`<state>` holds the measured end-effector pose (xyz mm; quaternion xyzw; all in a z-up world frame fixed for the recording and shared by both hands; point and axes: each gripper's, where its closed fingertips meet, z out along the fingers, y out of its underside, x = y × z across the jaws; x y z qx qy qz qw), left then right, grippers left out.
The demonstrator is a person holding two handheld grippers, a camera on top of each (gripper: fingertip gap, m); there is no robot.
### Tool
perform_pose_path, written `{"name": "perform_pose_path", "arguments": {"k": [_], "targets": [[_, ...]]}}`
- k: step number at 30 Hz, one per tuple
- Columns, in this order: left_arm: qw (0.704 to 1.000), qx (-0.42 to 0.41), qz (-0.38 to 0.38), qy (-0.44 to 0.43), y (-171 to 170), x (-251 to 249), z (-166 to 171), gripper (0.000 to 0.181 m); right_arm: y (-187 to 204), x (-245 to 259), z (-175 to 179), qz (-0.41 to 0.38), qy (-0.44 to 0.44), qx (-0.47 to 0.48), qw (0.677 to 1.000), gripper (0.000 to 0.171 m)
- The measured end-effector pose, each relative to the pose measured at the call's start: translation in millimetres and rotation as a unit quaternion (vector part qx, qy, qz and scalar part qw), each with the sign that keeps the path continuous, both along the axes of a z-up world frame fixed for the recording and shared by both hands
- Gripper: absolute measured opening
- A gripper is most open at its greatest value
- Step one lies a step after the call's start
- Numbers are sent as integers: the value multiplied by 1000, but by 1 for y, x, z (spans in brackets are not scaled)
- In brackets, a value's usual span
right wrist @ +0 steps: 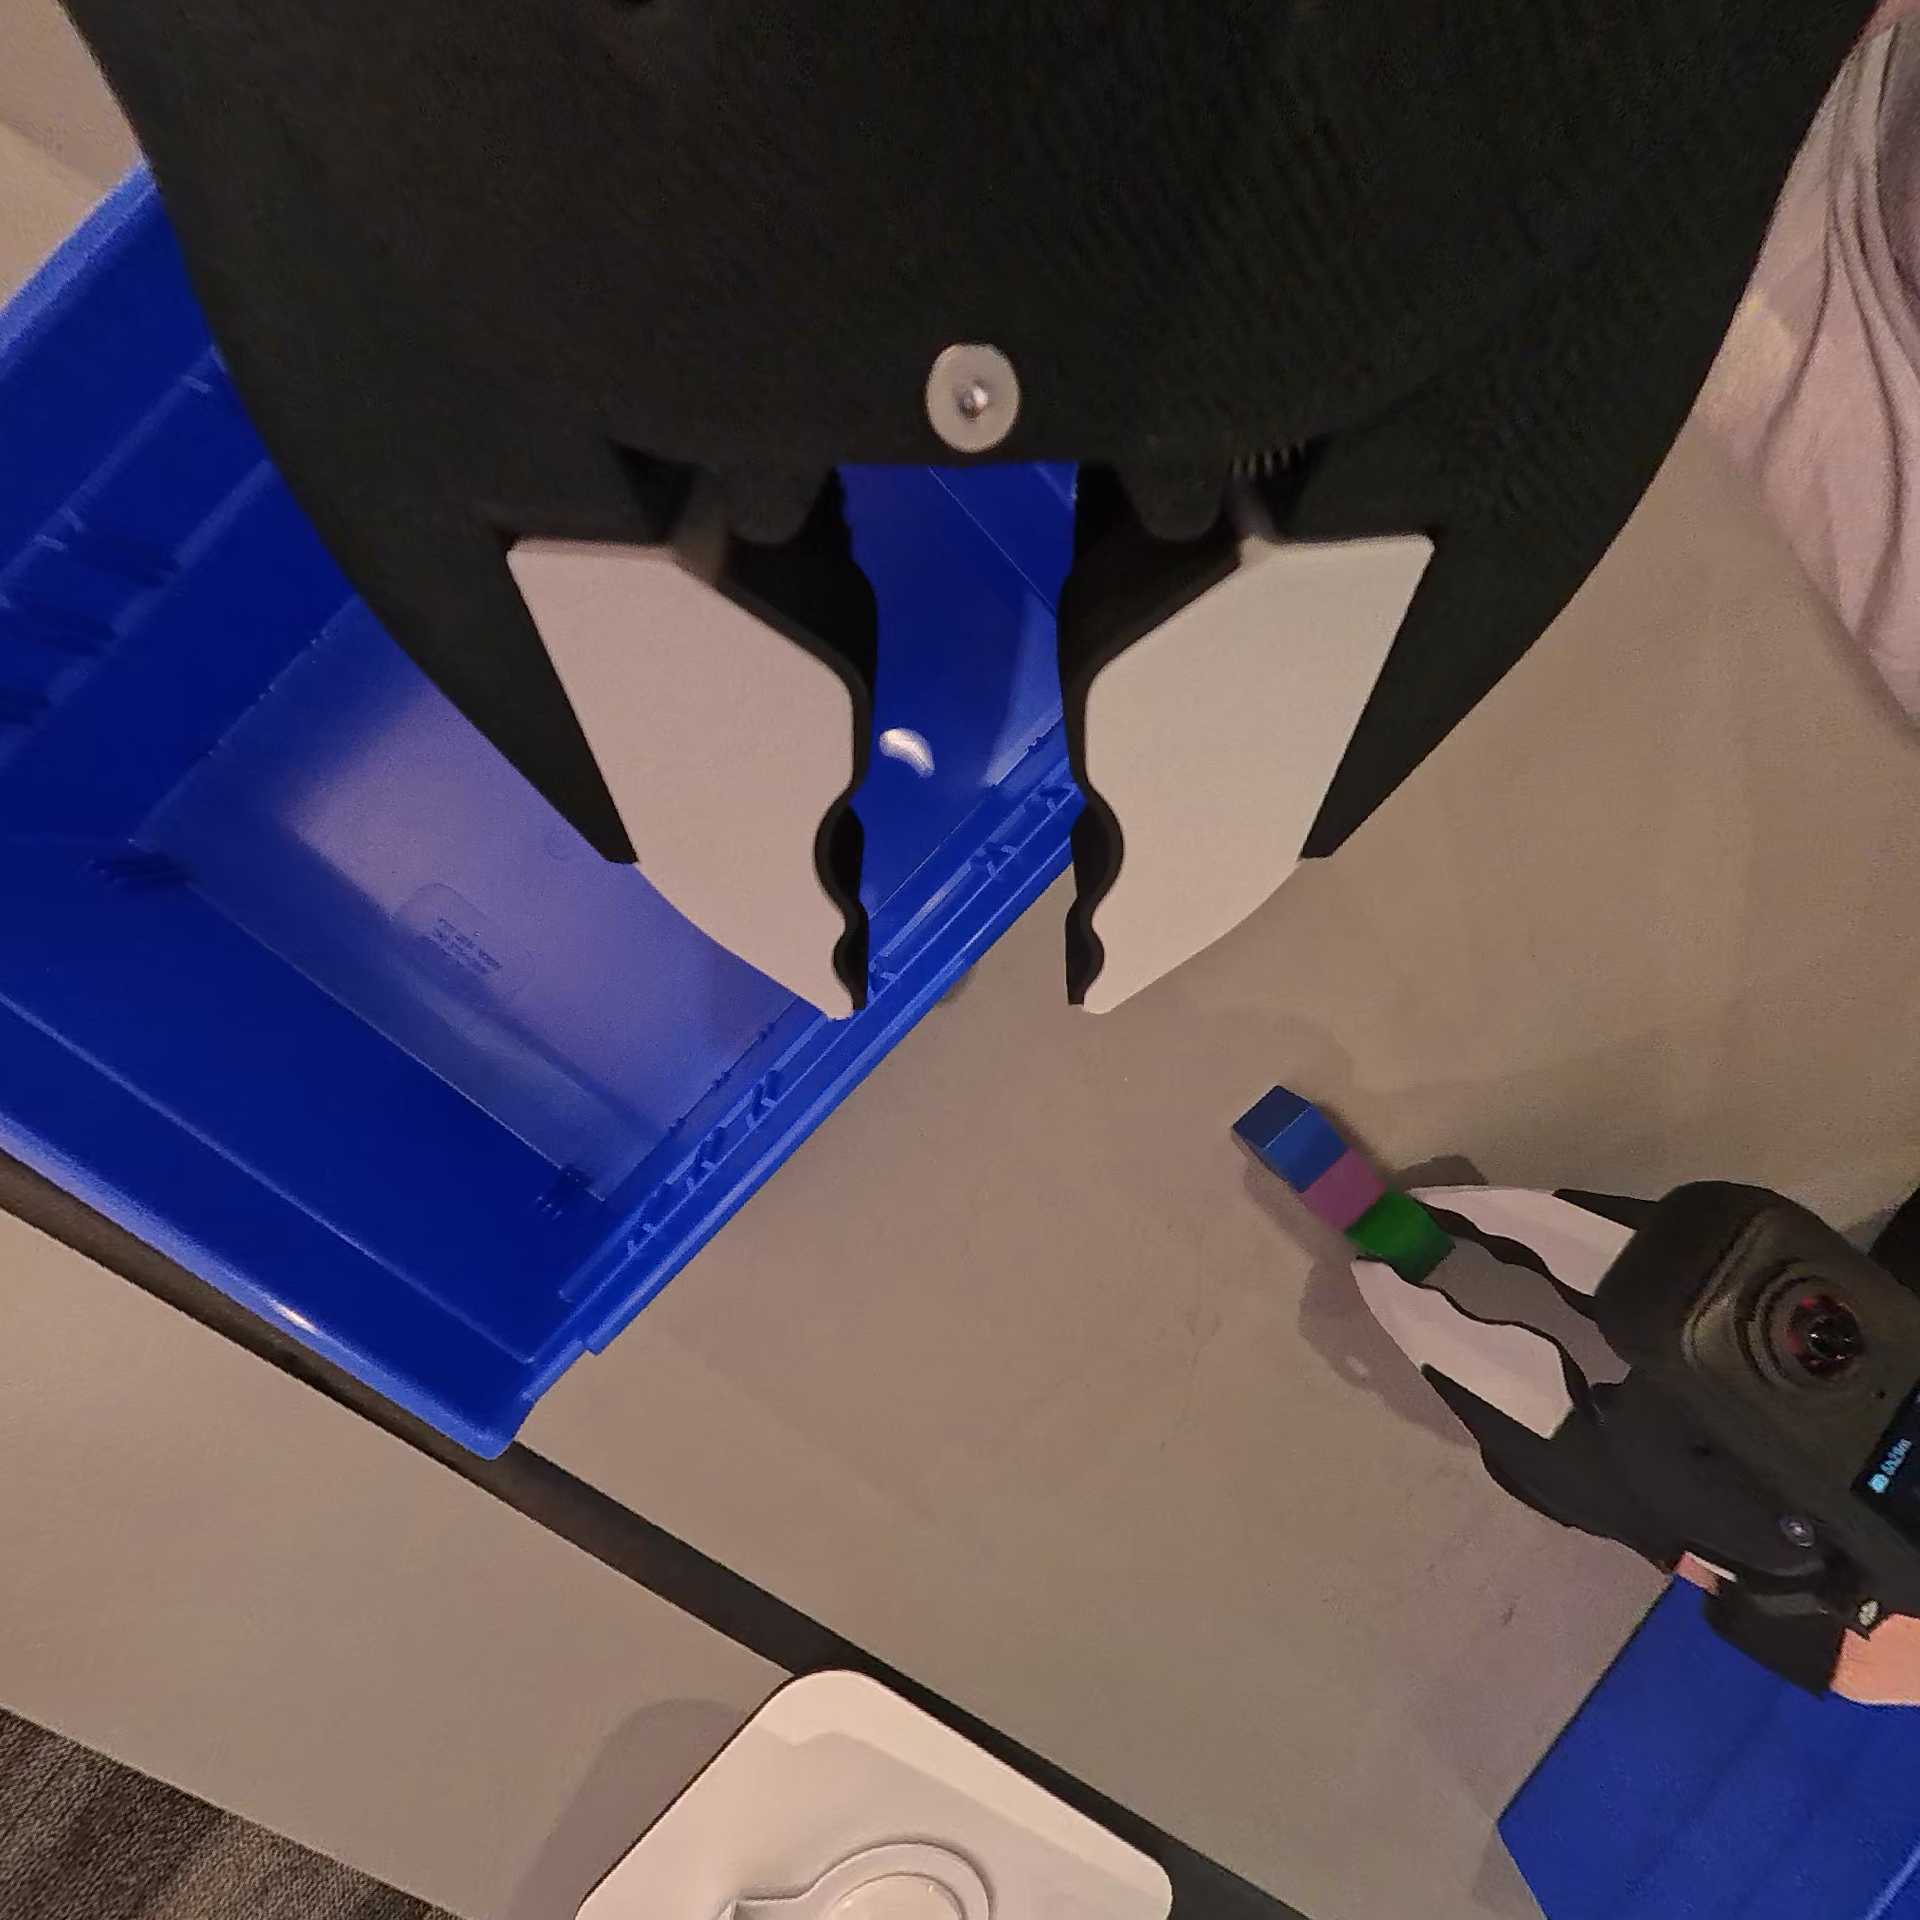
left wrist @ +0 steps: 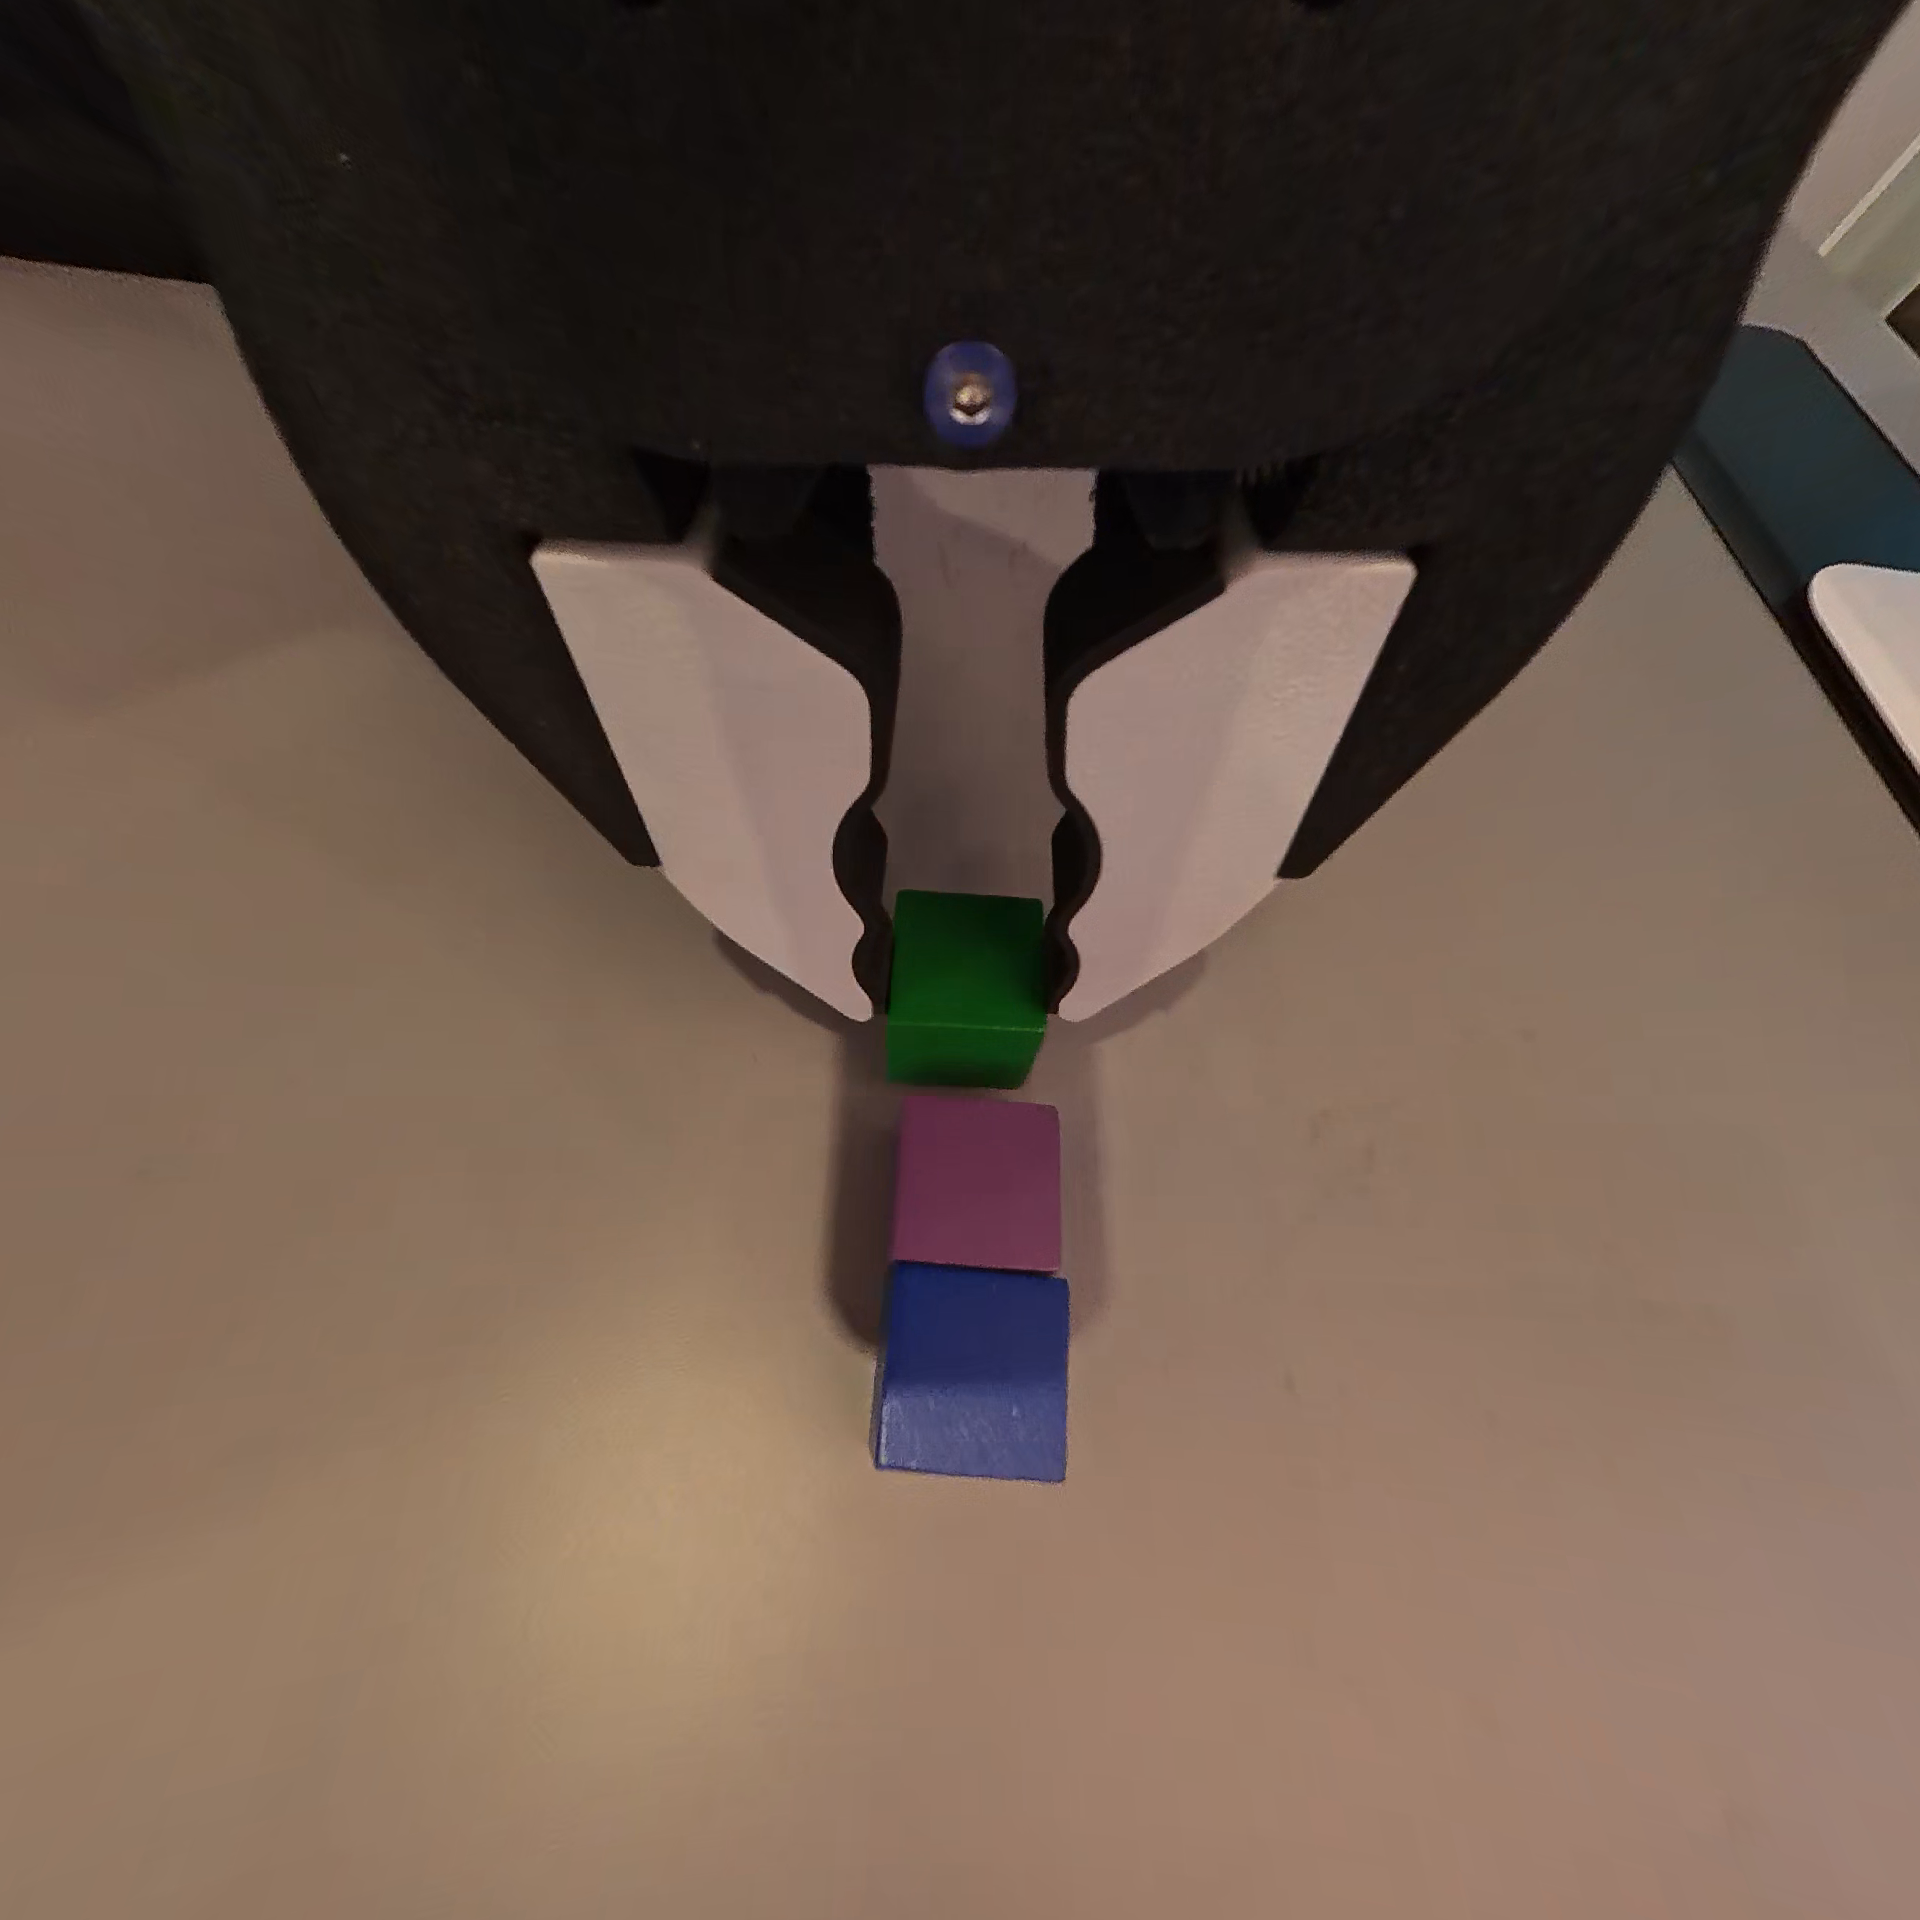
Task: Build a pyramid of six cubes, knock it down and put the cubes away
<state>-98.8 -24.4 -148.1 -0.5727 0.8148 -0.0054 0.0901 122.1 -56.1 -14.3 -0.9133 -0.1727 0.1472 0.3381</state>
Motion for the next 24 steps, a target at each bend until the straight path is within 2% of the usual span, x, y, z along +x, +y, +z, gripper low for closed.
{"name": "perform_pose_path", "arguments": {"k": [22, 23, 24], "targets": [[1000, -7, -4, 12, 0, 9, -7, 28, 0, 3, -6, -3, 2, -12, 1000, 38], [1000, -16, -2, 14, -2, 8, -7, 31, 0, 3, -7, -3, 2, -14, 1000, 38], [1000, -23, 0, 10, -4, 9, -7, 44, 0, 3, -7, -2, 2, -15, 1000, 38]]}}
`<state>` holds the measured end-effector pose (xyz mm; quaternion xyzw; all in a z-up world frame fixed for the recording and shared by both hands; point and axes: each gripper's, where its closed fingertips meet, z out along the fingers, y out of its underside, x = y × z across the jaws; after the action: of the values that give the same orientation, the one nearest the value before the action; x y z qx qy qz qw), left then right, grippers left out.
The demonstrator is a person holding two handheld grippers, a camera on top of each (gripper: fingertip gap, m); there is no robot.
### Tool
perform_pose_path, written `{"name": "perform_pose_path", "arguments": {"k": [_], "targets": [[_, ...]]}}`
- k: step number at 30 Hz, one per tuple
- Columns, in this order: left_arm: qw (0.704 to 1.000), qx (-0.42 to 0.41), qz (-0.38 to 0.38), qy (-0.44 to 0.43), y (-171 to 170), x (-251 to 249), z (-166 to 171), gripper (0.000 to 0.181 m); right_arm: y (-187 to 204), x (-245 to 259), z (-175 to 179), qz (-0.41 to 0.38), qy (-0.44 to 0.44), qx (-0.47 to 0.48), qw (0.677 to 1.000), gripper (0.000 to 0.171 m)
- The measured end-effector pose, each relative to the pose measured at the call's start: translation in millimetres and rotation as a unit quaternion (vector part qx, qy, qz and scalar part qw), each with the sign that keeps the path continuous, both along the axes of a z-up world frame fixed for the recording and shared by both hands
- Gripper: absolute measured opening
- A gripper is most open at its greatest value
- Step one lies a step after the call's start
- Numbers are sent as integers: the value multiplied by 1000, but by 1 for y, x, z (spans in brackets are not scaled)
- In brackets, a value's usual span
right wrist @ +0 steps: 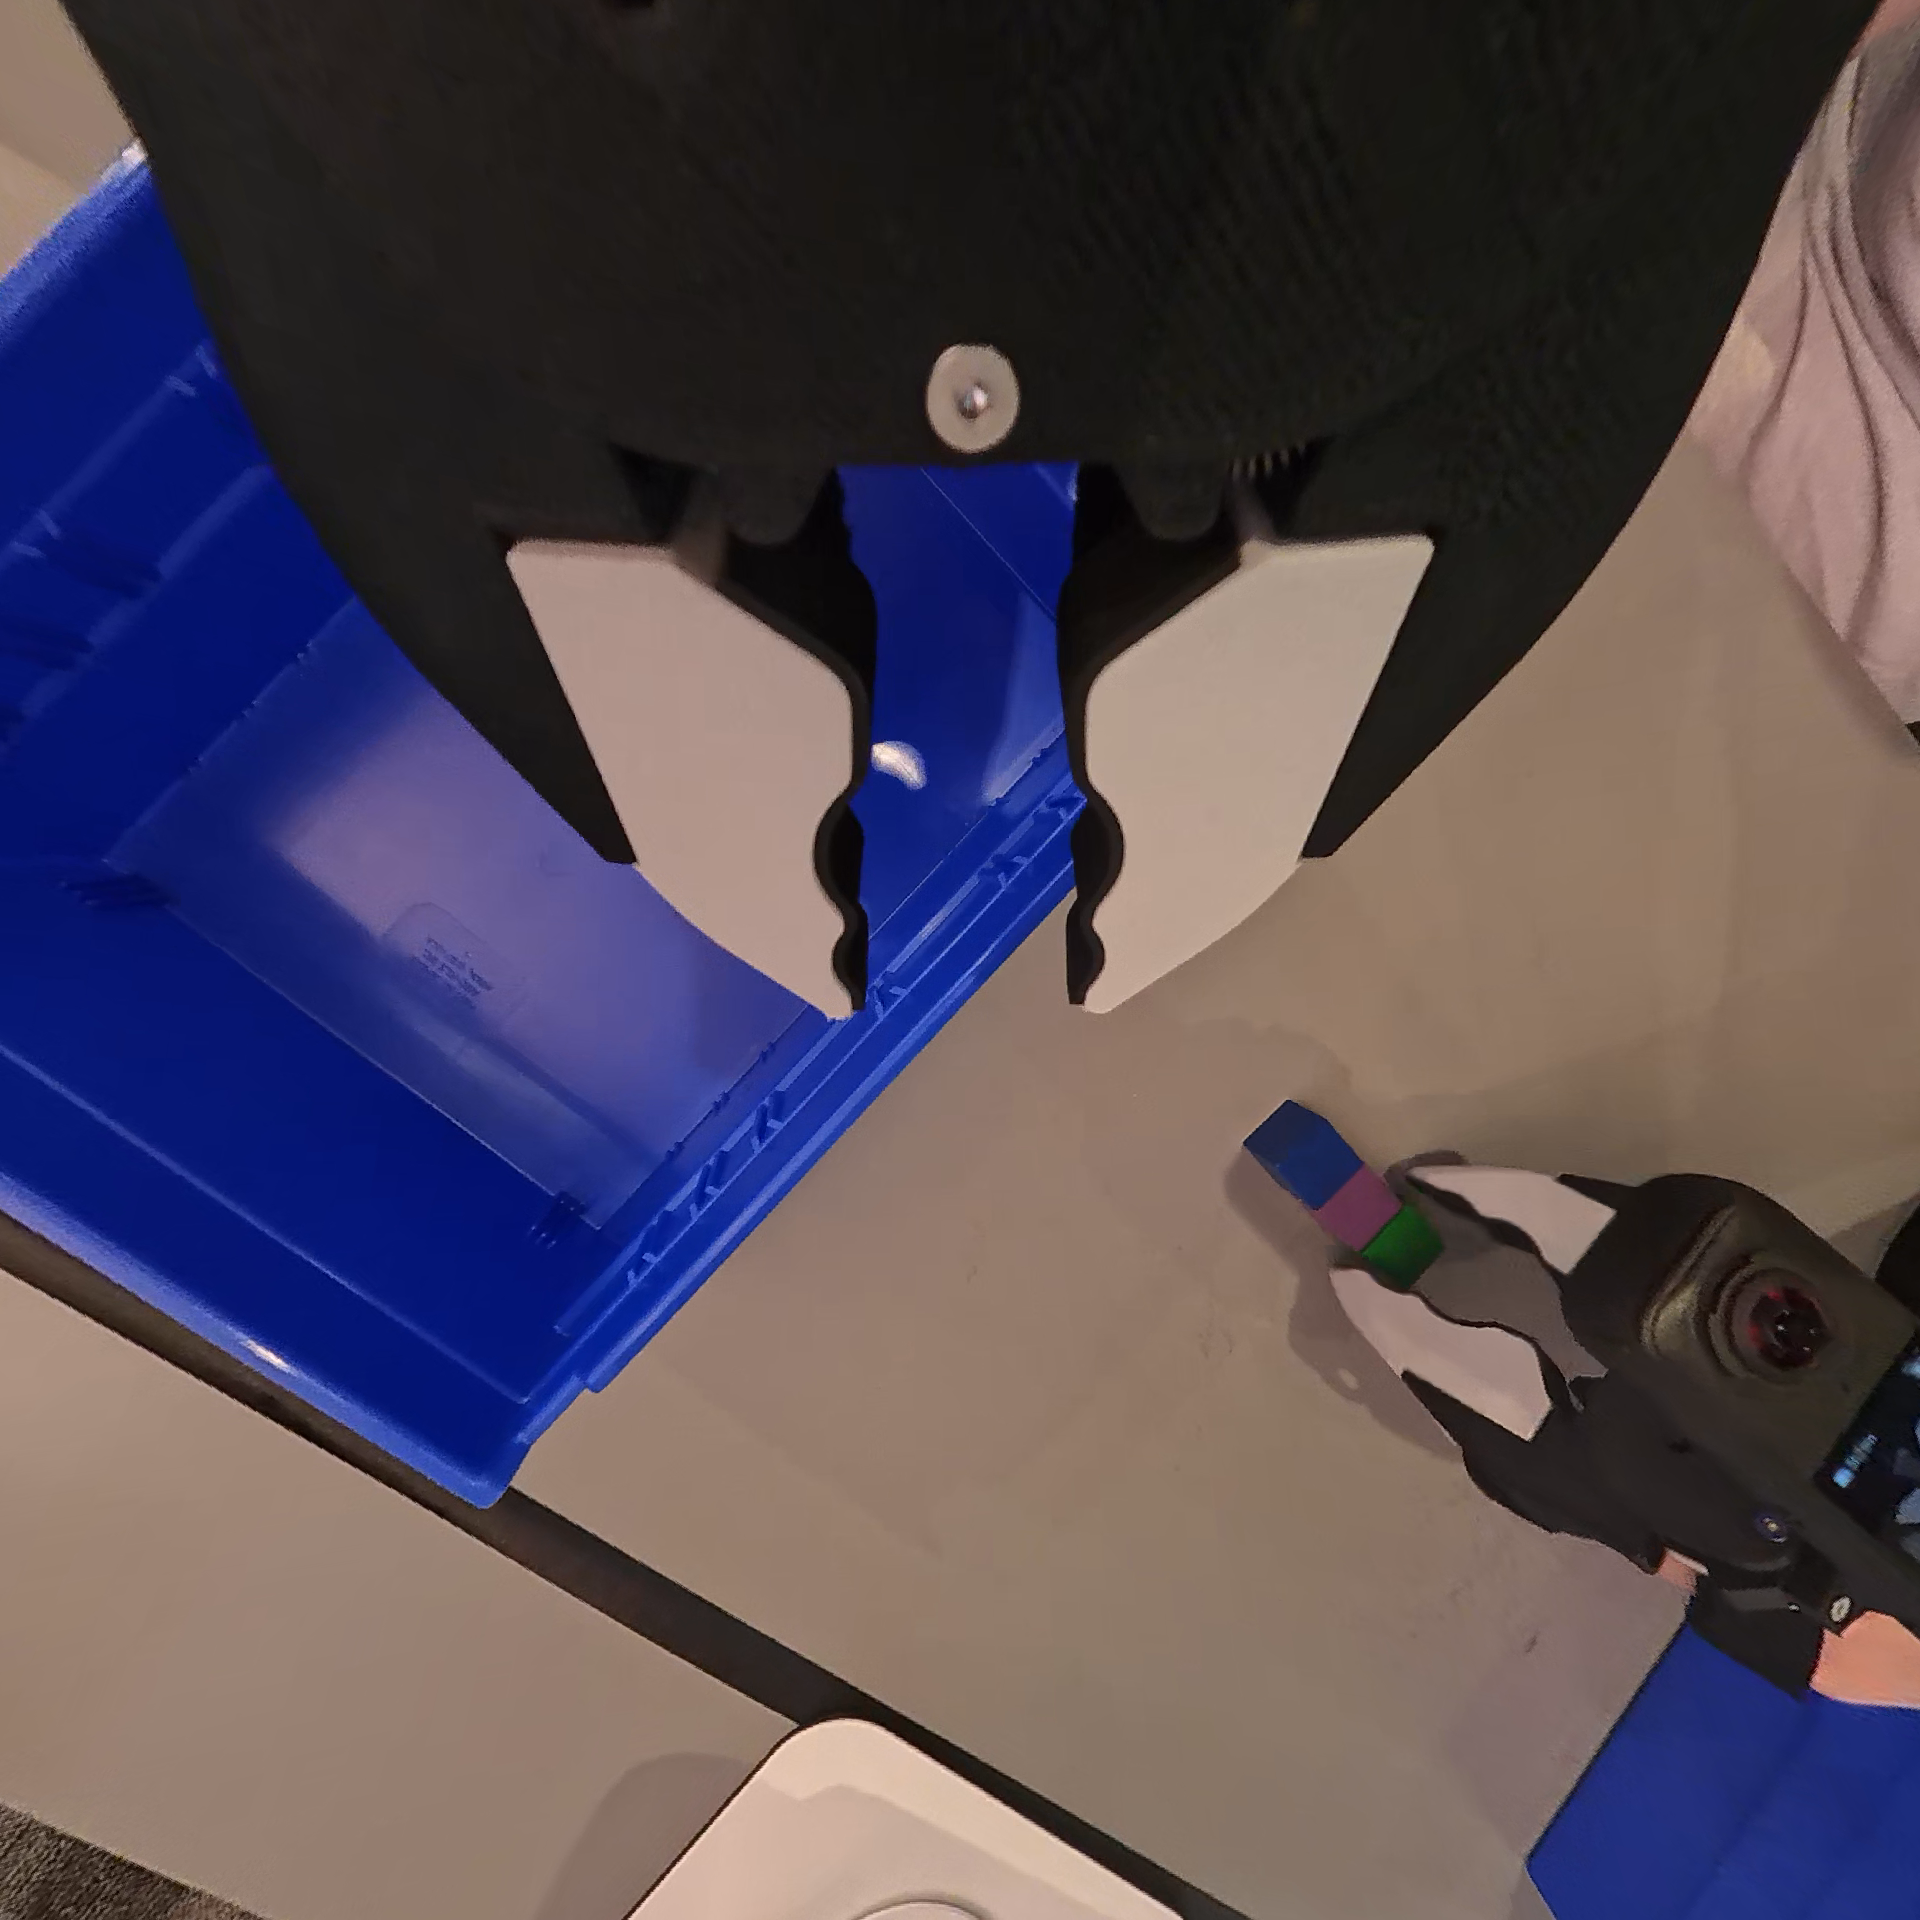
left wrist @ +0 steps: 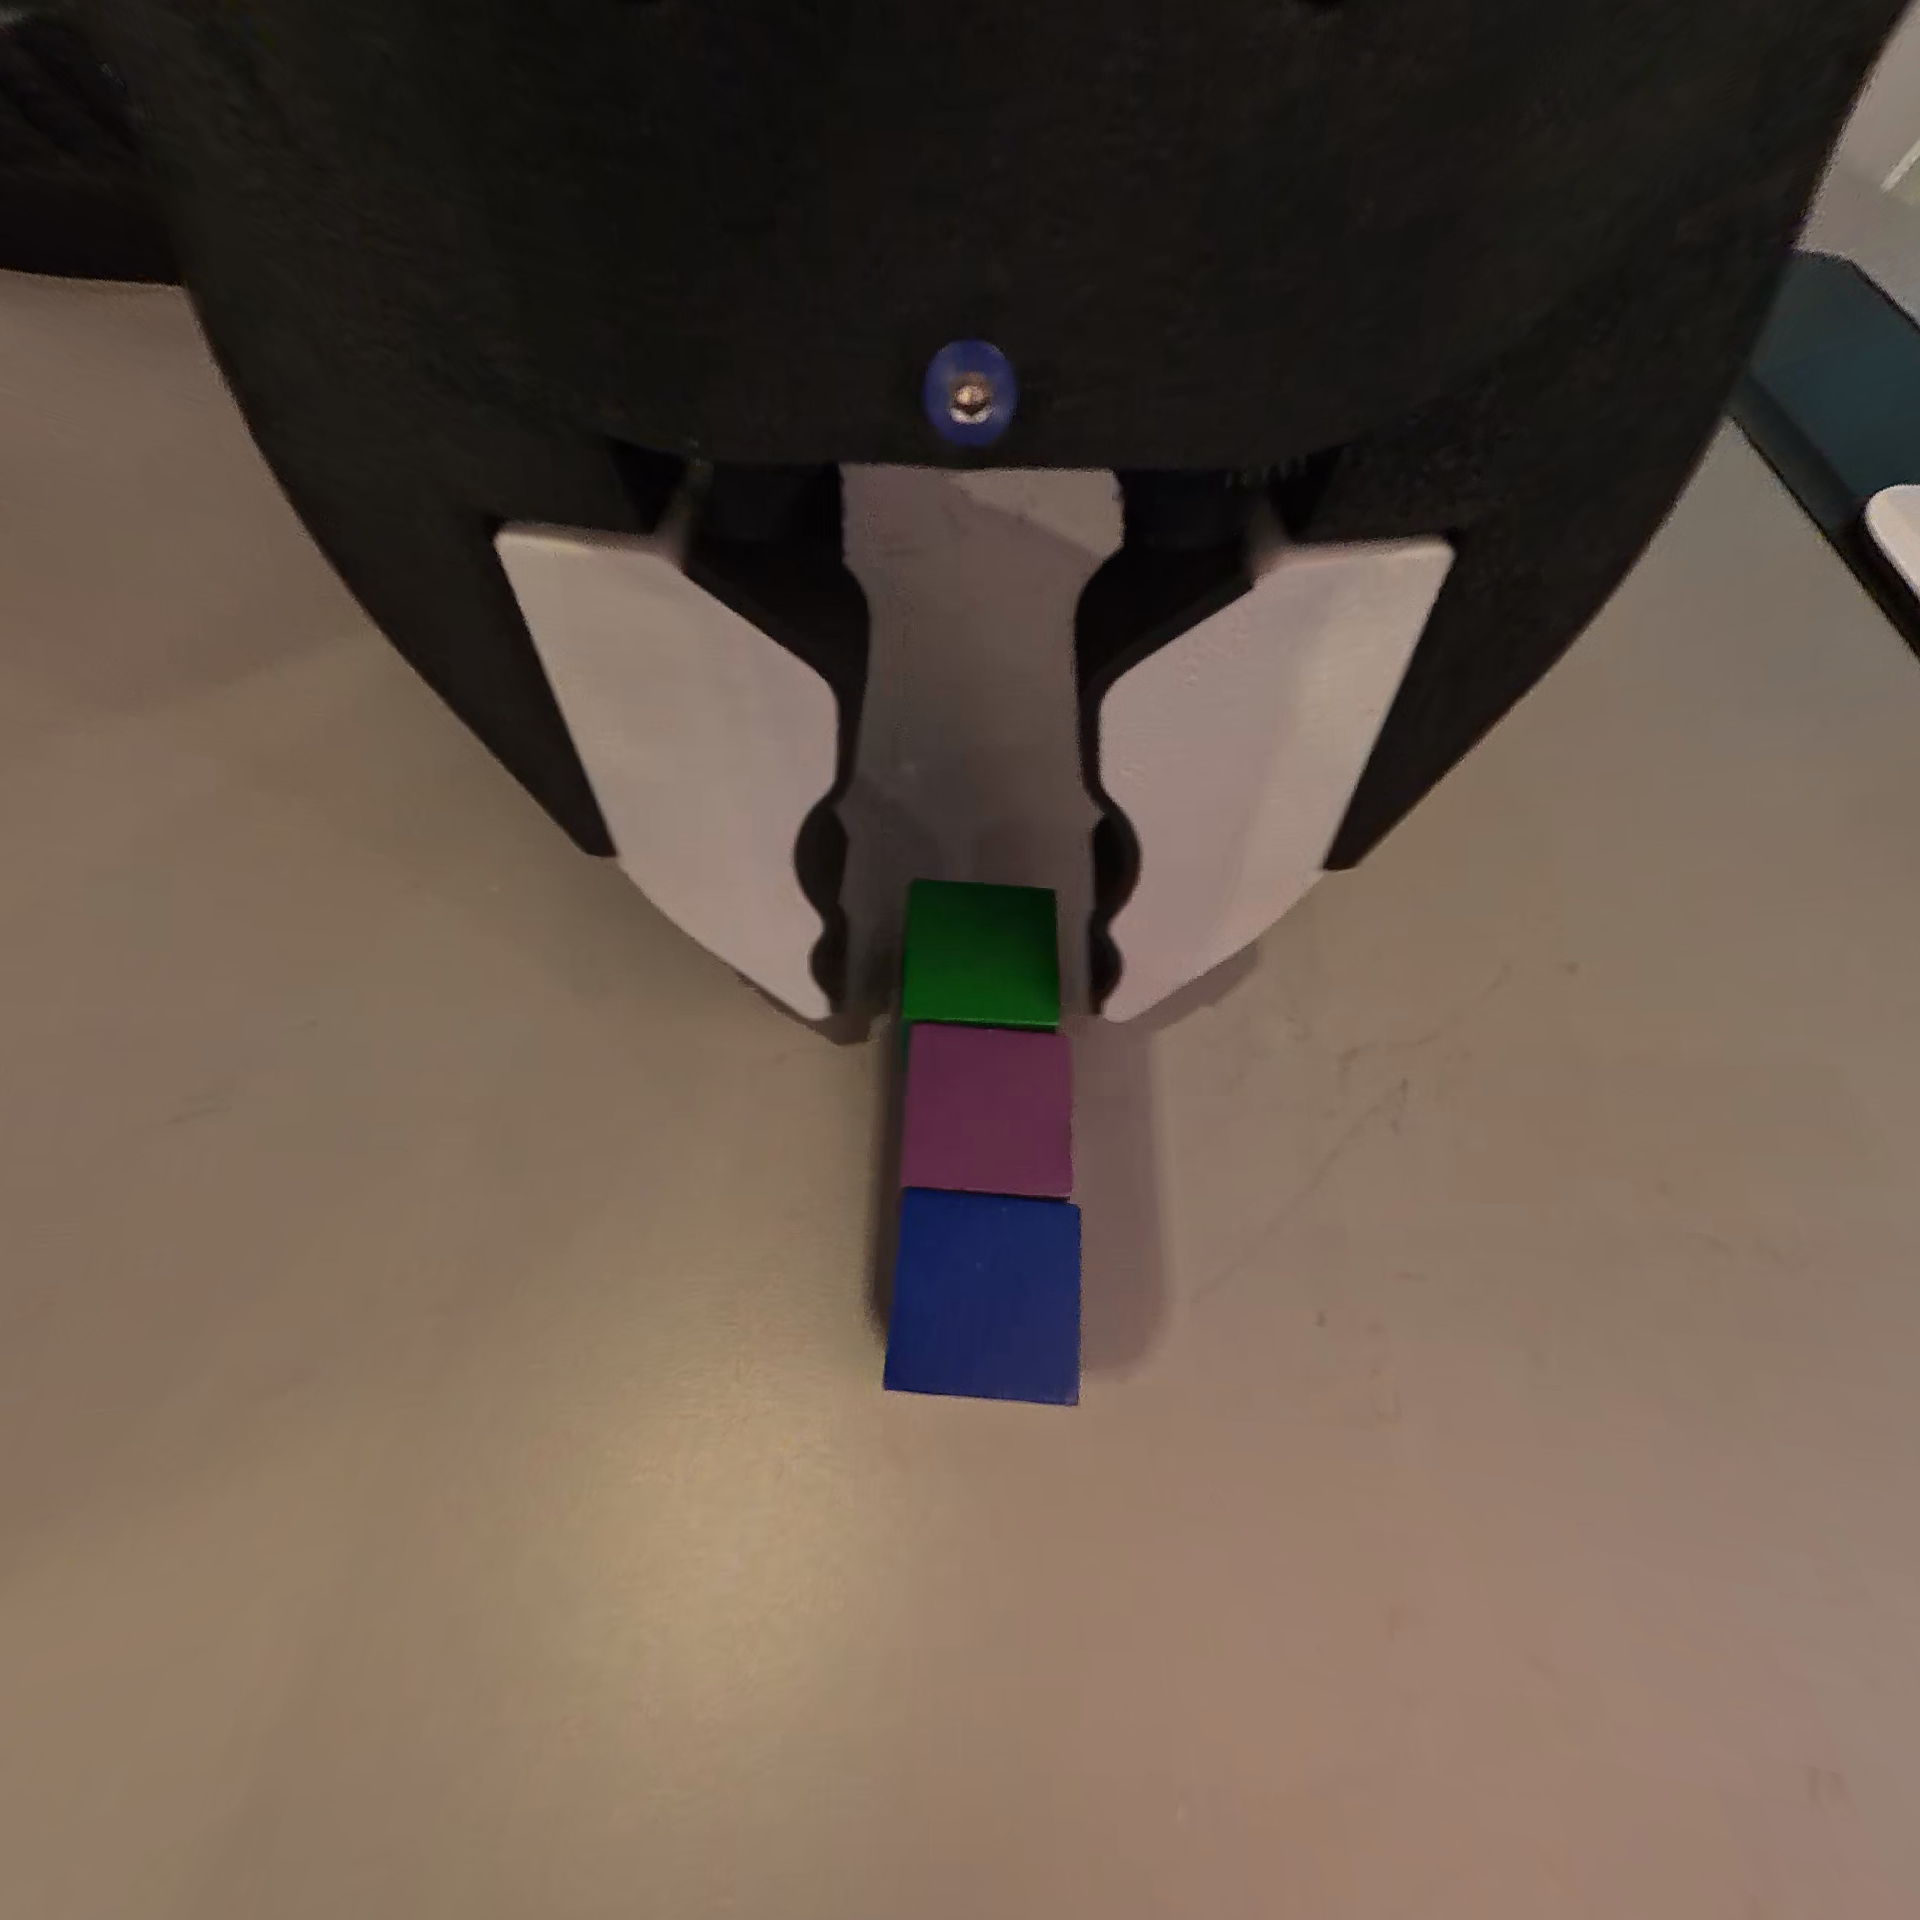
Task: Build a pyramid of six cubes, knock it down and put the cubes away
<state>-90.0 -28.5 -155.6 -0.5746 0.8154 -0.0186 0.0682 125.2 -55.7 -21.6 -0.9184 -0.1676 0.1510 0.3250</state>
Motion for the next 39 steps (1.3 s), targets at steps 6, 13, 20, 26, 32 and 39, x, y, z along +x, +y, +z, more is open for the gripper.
{"name": "perform_pose_path", "arguments": {"k": [6, 13, 20, 26, 32, 39], "targets": [[996, 26, 21, -82, 16, 6, 55, 57, 0, 1, -1, 1, 1, 0, 1000, 38], [960, 131, 135, -207, 84, -89, 194, 49, -3, 7, 4, -7, 12, 9, 1000, 38], [935, 176, 295, -86, 169, -275, 148, 42, -4, 7, 9, -12, 10, 16, 1000, 38], [946, 146, 288, -18, 188, -331, 61, 42, -2, 7, -2, -16, -1, -3, 1000, 38], [951, 142, 275, 4, 209, -343, 27, 39, -2, 12, -8, -26, -5, -15, 1000, 38], [955, 114, 275, 8, 216, -343, 14, 30, -1, 15, -12, -30, -7, -24, 999, 38]]}}
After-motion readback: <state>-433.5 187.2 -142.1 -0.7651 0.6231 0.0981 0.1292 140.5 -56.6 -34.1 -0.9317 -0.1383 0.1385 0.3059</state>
